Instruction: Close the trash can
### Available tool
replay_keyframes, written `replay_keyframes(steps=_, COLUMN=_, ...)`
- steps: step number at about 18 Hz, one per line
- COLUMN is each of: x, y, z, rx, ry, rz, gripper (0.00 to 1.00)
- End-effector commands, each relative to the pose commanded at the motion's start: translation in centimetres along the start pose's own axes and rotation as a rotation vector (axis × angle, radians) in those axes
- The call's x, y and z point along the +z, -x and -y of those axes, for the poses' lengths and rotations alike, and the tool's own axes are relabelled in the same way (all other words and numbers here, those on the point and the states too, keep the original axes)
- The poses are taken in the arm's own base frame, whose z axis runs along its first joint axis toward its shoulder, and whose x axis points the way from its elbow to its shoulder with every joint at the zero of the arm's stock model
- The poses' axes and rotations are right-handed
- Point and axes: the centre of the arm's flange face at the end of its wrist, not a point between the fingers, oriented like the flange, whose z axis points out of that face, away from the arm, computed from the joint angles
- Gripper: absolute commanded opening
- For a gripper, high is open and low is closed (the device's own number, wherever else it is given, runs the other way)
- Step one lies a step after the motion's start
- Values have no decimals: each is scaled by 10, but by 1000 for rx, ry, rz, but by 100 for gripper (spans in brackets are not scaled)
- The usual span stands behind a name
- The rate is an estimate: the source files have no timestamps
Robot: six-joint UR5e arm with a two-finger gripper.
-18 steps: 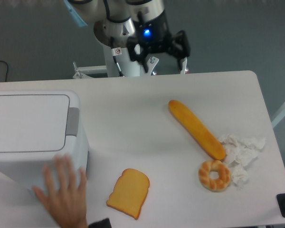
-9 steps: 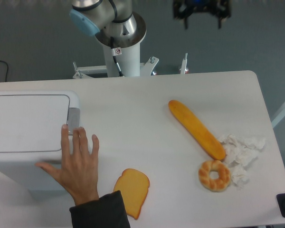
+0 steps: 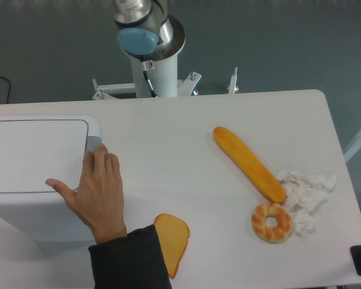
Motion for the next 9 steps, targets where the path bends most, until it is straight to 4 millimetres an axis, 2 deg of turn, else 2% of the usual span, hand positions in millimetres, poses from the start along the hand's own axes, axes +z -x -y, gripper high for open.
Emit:
replay_keyframes(steps=4, x=33, y=22, z=-64, rx=-83, ry=-7, rz=-51, gripper=100)
replay_keyframes(steps=6, x=54, y=34, z=-78, rx=-100, ry=-15, rz=-81, gripper=100)
replay_keyframes(steps=7, x=54, y=43, z=-90, rx=-116, ry=-8, rz=-69, gripper=100)
replay_keyframes(steps=9, x=56, y=46, z=-94, rx=-123, ry=-7, rz=-70, gripper=100)
